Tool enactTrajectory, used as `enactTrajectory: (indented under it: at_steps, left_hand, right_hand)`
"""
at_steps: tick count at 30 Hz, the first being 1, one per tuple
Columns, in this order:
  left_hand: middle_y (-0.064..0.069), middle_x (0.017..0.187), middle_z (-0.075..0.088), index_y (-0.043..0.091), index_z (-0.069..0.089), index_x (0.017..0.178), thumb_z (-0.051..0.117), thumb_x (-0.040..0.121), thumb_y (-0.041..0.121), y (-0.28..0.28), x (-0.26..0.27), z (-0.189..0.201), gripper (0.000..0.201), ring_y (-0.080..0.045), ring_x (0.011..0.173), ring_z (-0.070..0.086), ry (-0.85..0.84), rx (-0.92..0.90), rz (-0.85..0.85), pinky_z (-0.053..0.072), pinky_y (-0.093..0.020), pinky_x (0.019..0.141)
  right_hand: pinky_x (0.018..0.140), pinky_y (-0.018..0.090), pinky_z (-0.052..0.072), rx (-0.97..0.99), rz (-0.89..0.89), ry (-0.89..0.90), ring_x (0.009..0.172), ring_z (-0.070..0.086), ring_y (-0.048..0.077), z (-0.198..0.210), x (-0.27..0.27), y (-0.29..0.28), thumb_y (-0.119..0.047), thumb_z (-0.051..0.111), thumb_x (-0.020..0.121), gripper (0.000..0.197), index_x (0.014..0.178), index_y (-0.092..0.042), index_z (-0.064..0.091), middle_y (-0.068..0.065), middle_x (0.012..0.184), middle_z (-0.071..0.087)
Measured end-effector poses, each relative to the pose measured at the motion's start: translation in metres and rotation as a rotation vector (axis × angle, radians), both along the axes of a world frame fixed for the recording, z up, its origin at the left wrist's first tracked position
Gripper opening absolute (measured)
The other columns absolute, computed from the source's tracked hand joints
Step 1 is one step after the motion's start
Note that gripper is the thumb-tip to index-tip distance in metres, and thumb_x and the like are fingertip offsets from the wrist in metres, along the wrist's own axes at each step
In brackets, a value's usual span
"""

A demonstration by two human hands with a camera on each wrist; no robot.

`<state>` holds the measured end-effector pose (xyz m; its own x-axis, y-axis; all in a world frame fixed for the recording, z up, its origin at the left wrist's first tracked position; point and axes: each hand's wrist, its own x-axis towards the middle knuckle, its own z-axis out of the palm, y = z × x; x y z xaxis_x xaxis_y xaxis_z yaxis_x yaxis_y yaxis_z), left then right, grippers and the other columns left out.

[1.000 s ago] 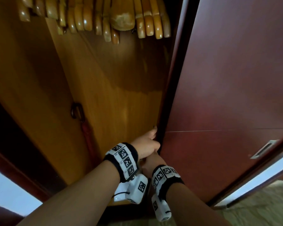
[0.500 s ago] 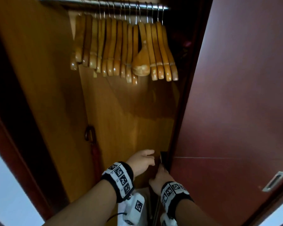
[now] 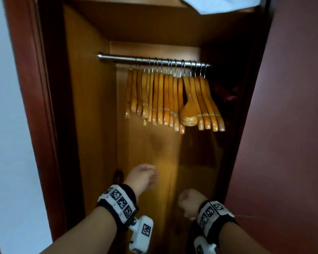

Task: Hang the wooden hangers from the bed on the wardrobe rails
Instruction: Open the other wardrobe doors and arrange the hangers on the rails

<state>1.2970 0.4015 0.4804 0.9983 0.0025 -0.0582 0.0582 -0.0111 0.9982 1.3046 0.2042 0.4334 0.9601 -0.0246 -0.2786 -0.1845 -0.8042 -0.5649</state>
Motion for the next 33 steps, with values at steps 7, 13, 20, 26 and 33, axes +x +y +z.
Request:
enactTrajectory:
  at_steps: [7, 13, 20, 26, 33]
  left_hand:
    - [0.001, 0.102, 0.076, 0.019, 0.069, 0.109, 0.057, 0.097, 0.014, 0.067, 0.004, 0.086, 0.018, -0.018, 0.097, 0.072, -0.223, 0.019, 0.115, 0.058, -0.039, 0.092]
    - [-0.003, 0.102, 0.076, 0.019, 0.070, 0.107, 0.059, 0.095, 0.013, 0.090, 0.009, 0.155, 0.018, -0.021, 0.095, 0.073, -0.371, 0.033, 0.173, 0.059, -0.035, 0.085]
    - [-0.002, 0.101, 0.075, 0.019, 0.069, 0.106, 0.057, 0.097, 0.016, 0.085, 0.025, 0.217, 0.016, -0.020, 0.092, 0.073, -0.454, 0.087, 0.246, 0.060, -0.036, 0.084]
    - [-0.004, 0.105, 0.073, 0.015, 0.066, 0.109, 0.054, 0.098, 0.015, 0.078, 0.041, 0.252, 0.016, -0.022, 0.098, 0.073, -0.459, 0.189, 0.328, 0.060, -0.041, 0.089]
    - [-0.008, 0.107, 0.072, 0.016, 0.063, 0.106, 0.058, 0.095, 0.016, 0.079, 0.064, 0.277, 0.012, -0.025, 0.096, 0.073, -0.443, 0.271, 0.449, 0.059, -0.039, 0.083]
  right_hand:
    - [0.075, 0.041, 0.060, 0.191, 0.239, -0.207, 0.074, 0.071, 0.020, 0.128, 0.000, 0.063, -0.023, 0.055, 0.087, 0.021, 0.103, -0.014, 0.065, 0.010, 0.098, 0.073]
    - [0.076, 0.038, 0.062, 0.239, 0.382, -0.417, 0.083, 0.074, 0.022, 0.226, -0.012, 0.087, -0.022, 0.056, 0.097, 0.018, 0.113, -0.017, 0.062, 0.002, 0.098, 0.073]
    - [0.076, 0.038, 0.062, 0.078, 0.410, -0.625, 0.091, 0.071, 0.023, 0.312, 0.001, 0.085, -0.024, 0.059, 0.094, 0.013, 0.105, -0.021, 0.065, 0.006, 0.099, 0.072]
    - [0.074, 0.039, 0.061, -0.025, 0.422, -0.770, 0.080, 0.069, 0.021, 0.361, 0.039, 0.071, -0.031, 0.060, 0.091, 0.013, 0.100, -0.026, 0.068, 0.003, 0.089, 0.069]
    - [0.059, 0.023, 0.039, -0.179, 0.456, -0.820, 0.082, 0.055, 0.010, 0.380, 0.083, 0.057, -0.027, 0.056, 0.096, 0.022, 0.115, -0.022, 0.067, -0.005, 0.094, 0.061]
